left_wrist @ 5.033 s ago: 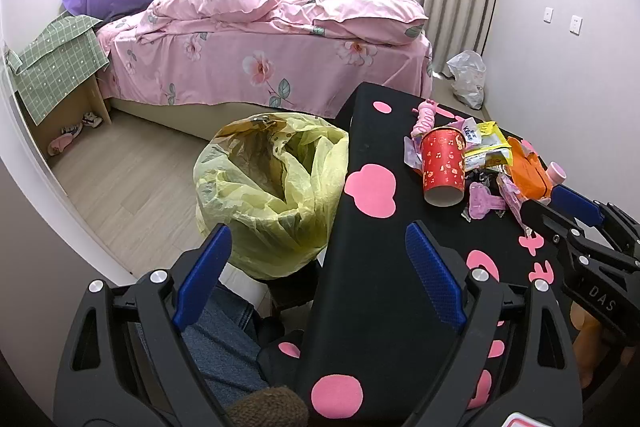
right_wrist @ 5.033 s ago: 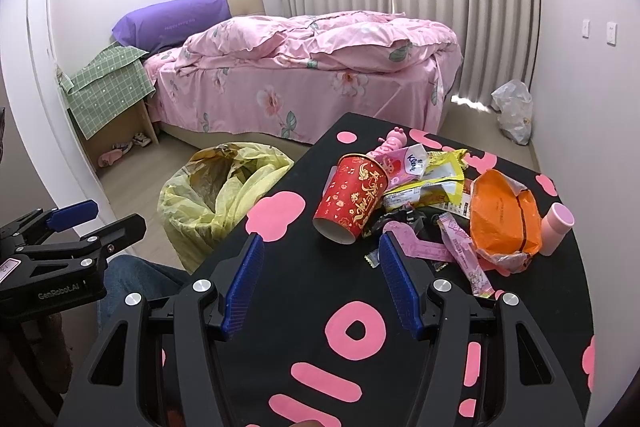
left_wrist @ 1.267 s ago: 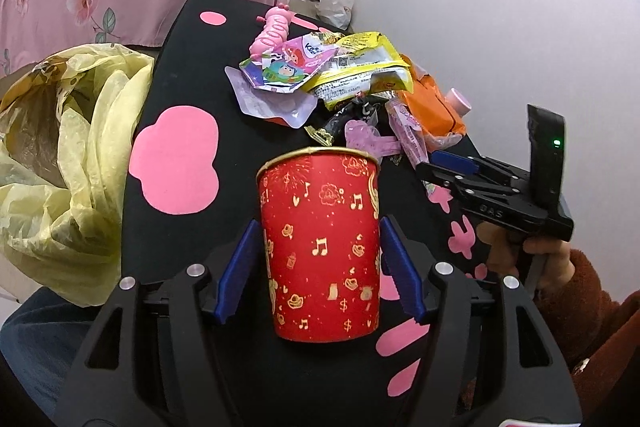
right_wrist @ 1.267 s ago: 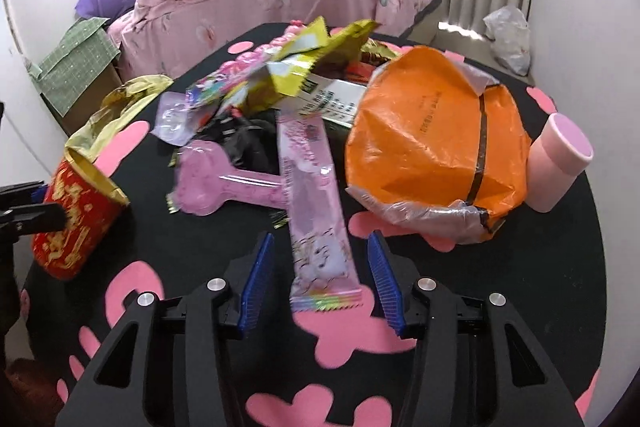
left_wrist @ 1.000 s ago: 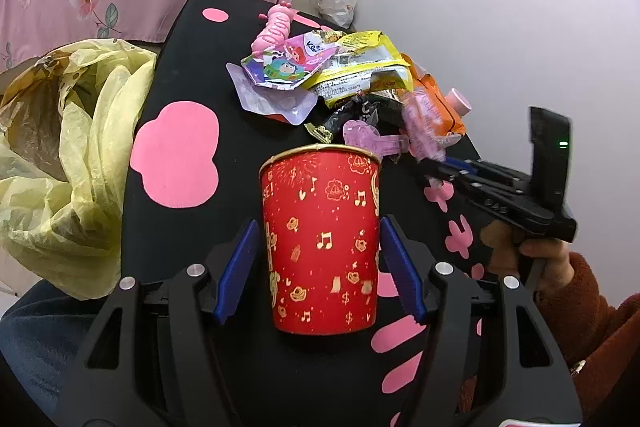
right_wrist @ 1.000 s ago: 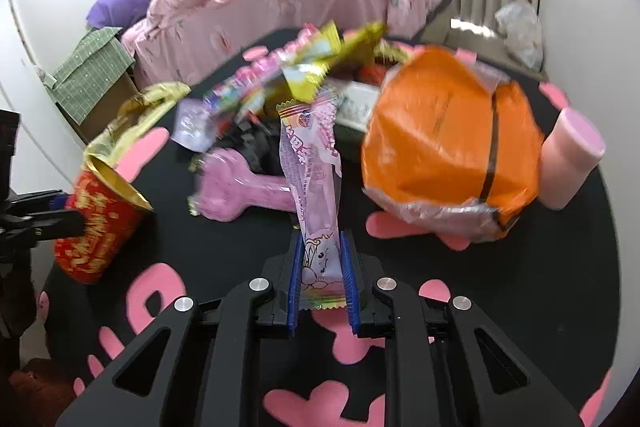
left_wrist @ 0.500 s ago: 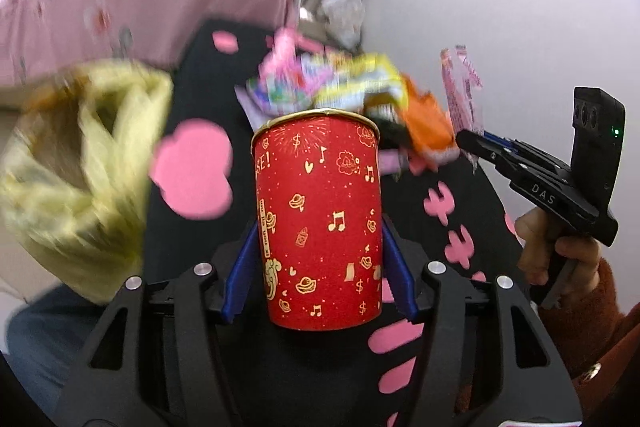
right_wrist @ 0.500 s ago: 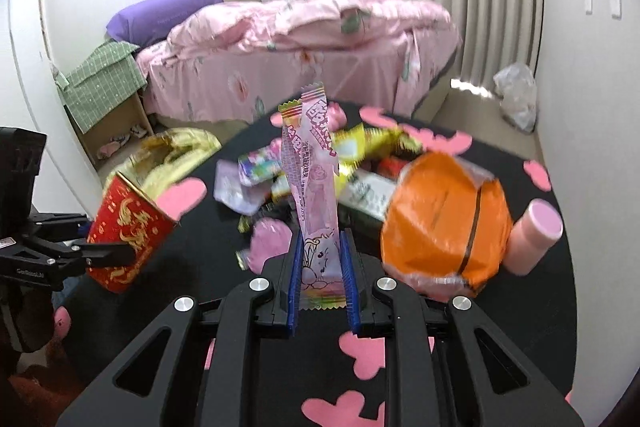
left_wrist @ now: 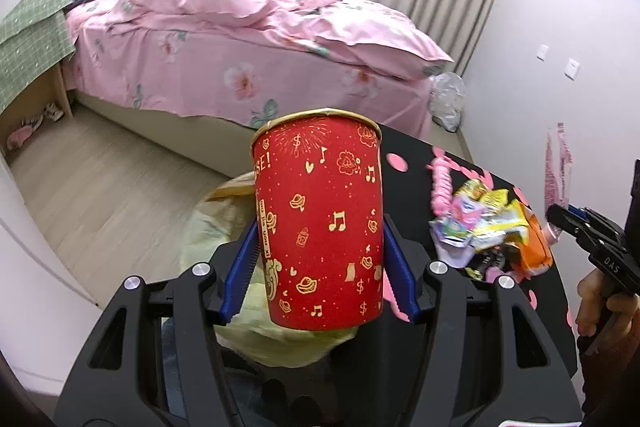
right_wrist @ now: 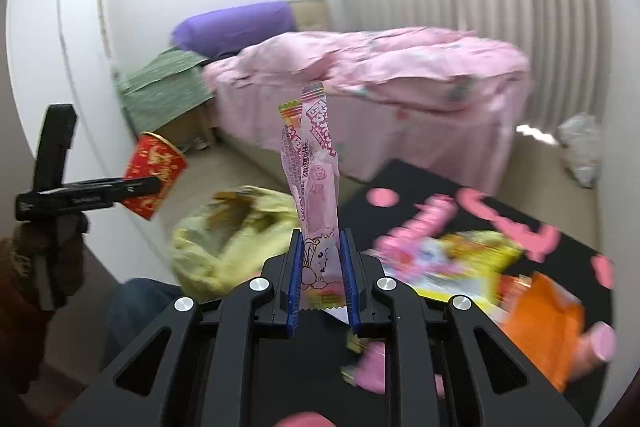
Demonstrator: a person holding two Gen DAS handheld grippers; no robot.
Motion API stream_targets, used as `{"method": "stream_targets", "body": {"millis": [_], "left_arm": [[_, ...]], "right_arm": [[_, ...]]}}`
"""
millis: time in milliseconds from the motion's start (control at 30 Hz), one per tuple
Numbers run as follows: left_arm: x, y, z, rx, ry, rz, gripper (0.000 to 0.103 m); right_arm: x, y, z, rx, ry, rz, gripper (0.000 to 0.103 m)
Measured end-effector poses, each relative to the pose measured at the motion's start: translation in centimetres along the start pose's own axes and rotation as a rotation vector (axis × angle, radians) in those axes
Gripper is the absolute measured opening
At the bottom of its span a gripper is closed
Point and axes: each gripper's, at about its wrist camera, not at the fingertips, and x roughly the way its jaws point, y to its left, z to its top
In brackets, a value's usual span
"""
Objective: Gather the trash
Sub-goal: 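Carry the red cup and pink wrapper over the yellow bag and release both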
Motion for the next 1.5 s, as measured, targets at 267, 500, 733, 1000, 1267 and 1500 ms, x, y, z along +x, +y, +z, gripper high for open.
{"method": "stream_targets", "body": {"millis": [267,500,733,1000,1267,1500], "left_arm": [[1.6,5.6,-0.9,-0.114,0.057,-0.032,0.055],[6.8,6.6,-2.2,-0.136,0.164,-0.128,0.056],[13.2,7.0,-3.2,-0.051,0.260,0.016,0.054],[14.7,8.2,-4.9,-0.043,0.294,-0.005,0.054],[13.4,9.8,-4.8,-0.139,0.276,-0.139,0.057],[10.7,11.8,-3.5,-0.282,0.203,-0.225,0.076]], "right_arm": [[12.2,6.1,1.9,-0.058,0.183,0.215,0.019],[23.4,8.6,-0.2,-0.126,0.450,0.244,0.019],[25.8,6.5,-0.5,-0.133,0.461,0.140,0.019],[26.0,6.0,-0.8,-0.135,0.442,0.164,0.019],[24.9,6.2,-0.5,-0.133,0.411,0.185,0.019],[24.7,7.3,-0.7,-0.155,0.428,0.190,0.042]]}}
